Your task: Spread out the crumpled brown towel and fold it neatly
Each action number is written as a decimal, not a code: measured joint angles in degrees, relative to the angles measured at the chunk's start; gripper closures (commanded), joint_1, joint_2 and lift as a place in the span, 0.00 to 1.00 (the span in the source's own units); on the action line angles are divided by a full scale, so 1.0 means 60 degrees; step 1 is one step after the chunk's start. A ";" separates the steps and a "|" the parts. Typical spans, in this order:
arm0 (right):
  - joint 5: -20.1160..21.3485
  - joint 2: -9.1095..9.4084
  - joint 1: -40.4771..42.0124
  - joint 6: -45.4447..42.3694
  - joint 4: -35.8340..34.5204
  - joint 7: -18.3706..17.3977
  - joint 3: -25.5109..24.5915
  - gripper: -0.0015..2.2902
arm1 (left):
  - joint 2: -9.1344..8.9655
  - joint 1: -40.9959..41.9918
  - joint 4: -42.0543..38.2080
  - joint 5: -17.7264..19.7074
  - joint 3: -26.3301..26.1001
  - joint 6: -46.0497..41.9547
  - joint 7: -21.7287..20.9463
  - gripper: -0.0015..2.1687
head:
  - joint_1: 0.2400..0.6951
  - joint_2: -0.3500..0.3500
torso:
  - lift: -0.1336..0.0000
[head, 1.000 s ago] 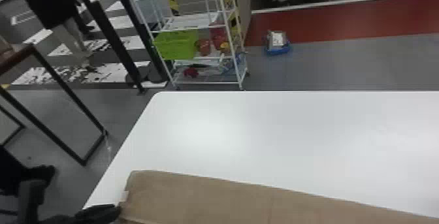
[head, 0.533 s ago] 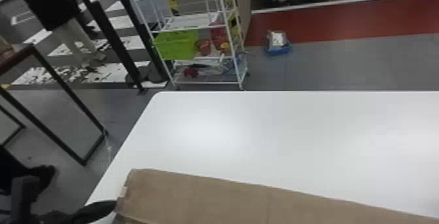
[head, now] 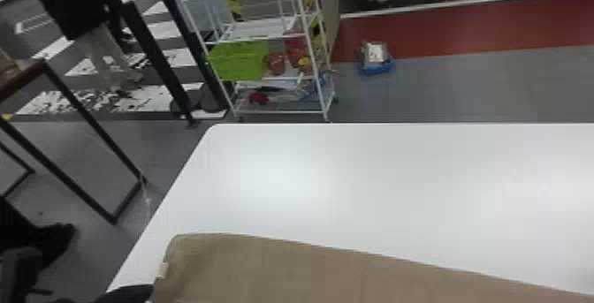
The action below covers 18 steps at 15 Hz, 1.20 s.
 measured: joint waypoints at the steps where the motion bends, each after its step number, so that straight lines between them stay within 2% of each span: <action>1: 0.0026 -0.0017 -0.0024 -0.0003 0.0012 0.0008 0.0032 0.02 | -0.0029 0.0032 -0.0069 0.0000 0.0043 0.0057 -0.0053 0.79 | 1.00 1.00 | 0.08; 8: 0.0024 -0.0111 -0.0066 -0.0266 0.0217 0.0001 0.0075 0.02 | -0.0002 0.0211 -0.0959 0.0123 0.0860 0.1719 -0.0991 0.79 | 1.00 0.99 | 0.08; 11: 0.0024 -0.0111 -0.0067 -0.0429 0.0329 -0.0014 0.0159 0.02 | 0.0048 0.0286 -0.0986 0.0072 0.0800 0.1926 -0.1155 0.79 | 1.00 0.99 | 0.08; 14: -0.0174 -0.0058 -0.0015 -0.0392 0.0042 0.0117 0.0298 0.02 | 0.0111 0.0344 -0.0895 -0.0349 0.0345 0.1888 -0.1210 0.79 | 1.00 1.00 | 0.08; 16: -0.0554 -0.0027 -0.0084 0.0398 -0.0492 0.0513 0.0273 0.03 | 0.0155 0.0350 -0.0759 -0.0683 0.0002 0.1719 -0.1100 0.79 | 1.00 1.00 | 0.08; 18: -0.0722 -0.0016 -0.0500 0.1779 -0.1140 0.1399 0.0372 0.04 | 0.0201 0.0310 -0.0631 -0.0766 -0.0070 0.1585 -0.1065 0.79 | 1.00 1.00 | 0.08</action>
